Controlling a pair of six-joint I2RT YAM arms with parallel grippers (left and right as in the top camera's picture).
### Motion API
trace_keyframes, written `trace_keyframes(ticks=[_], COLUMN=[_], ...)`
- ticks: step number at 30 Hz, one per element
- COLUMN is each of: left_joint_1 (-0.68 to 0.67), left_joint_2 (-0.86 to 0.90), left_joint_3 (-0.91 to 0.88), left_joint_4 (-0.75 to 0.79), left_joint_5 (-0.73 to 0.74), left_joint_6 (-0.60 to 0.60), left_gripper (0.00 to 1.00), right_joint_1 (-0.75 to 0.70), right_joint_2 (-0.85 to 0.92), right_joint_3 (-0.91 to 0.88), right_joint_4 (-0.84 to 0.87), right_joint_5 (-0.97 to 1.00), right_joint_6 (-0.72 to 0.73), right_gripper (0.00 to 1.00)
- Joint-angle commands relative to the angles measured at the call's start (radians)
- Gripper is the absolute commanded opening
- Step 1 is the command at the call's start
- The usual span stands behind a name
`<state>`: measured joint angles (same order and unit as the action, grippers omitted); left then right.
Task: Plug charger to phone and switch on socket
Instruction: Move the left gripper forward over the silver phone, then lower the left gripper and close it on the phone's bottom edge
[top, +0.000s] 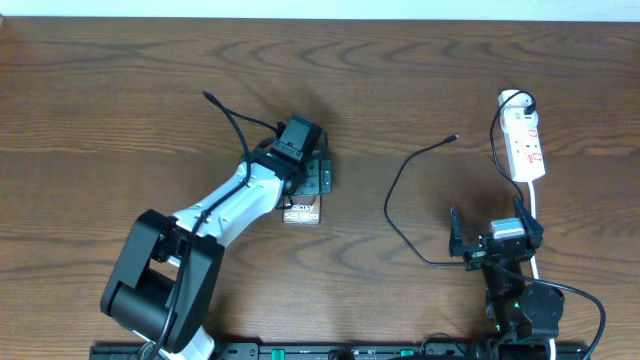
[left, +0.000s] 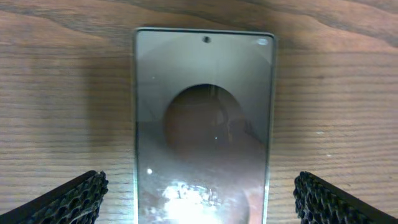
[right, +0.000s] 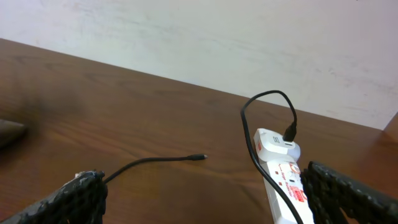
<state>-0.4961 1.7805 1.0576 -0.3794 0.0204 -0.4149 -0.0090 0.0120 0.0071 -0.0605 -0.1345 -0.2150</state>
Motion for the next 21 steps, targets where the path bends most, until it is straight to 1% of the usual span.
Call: trace_keyframes(ticks=[1, 4, 13, 21], left_joint_1=[-0.024, -0.038, -0.039, -0.038], left_joint_2=[0.011, 0.011, 0.012, 0.013], left_joint_3=[0.021, 0.019, 0.010, 0.006], left_joint_4=[0.004, 0.004, 0.023, 0.024], left_joint_5=[-0.005, -0.009, -0.014, -0.060], left_joint_6=[0.027, 0.058, 0.058, 0.058], left_gripper=[0.98, 0.98, 0.98, 0.98], right_joint_1=[0.003, 0.003, 0.003, 0.003], right_joint_2=[-0.005, -0.005, -0.005, -0.005], right_joint_3=[-0.002, -0.002, -0.002, -0.002], right_joint_4=[-0.003, -0.004, -0.003, -0.003], right_joint_5=[-0.003, -0.003, -0.003, -0.003], right_joint_6=[0.012, 0.012, 0.012, 0.012], right_gripper=[0.99, 0.99, 0.99, 0.99])
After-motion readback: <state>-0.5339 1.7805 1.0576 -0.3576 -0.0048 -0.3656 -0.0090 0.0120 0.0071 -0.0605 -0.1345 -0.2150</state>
